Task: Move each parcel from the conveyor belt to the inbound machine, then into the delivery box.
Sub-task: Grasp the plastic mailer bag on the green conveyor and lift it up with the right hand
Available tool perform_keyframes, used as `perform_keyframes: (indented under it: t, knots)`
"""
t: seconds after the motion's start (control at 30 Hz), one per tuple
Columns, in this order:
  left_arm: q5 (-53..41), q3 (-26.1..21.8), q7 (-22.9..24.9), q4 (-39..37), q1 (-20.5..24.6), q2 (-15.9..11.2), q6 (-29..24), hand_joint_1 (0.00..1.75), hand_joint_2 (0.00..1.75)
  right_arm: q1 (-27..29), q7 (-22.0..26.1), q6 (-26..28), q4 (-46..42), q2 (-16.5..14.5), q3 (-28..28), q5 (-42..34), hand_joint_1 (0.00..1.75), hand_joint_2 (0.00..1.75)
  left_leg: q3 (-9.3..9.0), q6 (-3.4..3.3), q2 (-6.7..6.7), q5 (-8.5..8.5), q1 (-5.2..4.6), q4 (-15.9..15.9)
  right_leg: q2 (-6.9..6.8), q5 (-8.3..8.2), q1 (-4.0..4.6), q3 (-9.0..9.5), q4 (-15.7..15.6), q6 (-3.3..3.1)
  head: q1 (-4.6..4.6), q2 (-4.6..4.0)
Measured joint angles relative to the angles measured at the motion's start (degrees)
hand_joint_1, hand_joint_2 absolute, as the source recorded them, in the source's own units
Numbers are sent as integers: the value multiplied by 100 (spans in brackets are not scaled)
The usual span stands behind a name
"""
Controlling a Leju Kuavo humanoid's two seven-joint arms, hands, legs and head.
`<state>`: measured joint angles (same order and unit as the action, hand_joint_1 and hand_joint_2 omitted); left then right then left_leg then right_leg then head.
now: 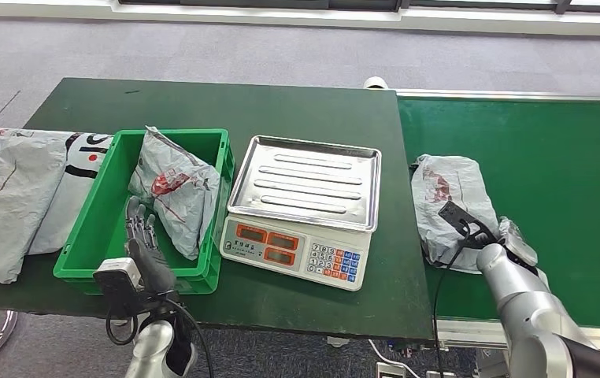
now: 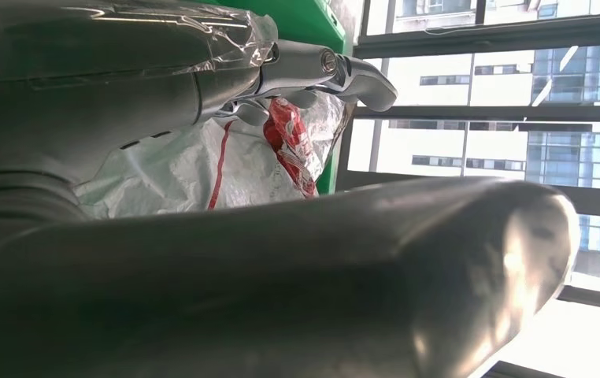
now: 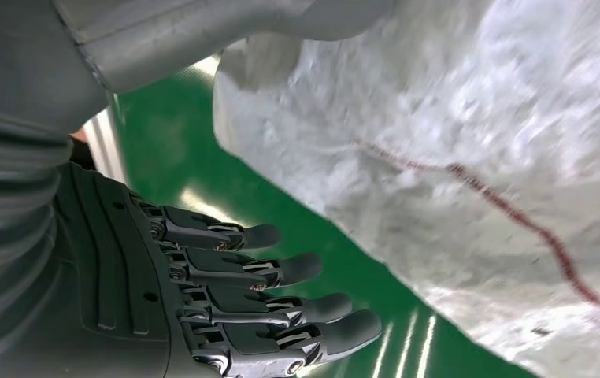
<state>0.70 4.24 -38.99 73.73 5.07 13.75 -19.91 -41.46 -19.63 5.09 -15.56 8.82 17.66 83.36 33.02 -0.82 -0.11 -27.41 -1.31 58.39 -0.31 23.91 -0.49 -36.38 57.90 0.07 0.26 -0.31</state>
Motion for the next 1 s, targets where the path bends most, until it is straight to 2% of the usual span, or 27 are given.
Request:
perform_keyframes:
  t: [0.13,0.3,0.5,0.83,0.97,1.0]
  knots:
    - [-11,0,25,-46,30,2,-1,0,0,67,323,-35,2,-172,93,-119,0,175,-1,0,1,0,0,0,1,0,1,-1,0,0,0,0]
    - [-31,0,42,-76,42,2,-25,0,0,99,289,-3,2,-367,101,-29,0,175,-1,0,0,0,1,0,1,0,1,-1,0,0,0,0]
    - [-61,0,137,-135,123,5,3,0,0,141,132,-666,2,-395,101,112,0,175,-1,0,0,0,0,0,1,0,0,0,0,0,0,0]
    - [-72,0,167,-190,212,9,11,0,0,152,189,-762,2,-394,101,181,0,175,-1,0,0,0,0,0,1,0,0,0,0,0,0,-1]
    - [-72,0,170,-222,234,9,44,0,0,138,185,-1017,2,-373,101,272,175,175,-2,0,-1,0,0,0,0,0,1,0,0,0,-1,-1]
    - [-72,0,171,-234,250,9,55,0,0,134,176,-1123,2,-362,101,315,175,175,-2,0,-2,0,0,0,-1,0,1,1,0,0,-1,-1]
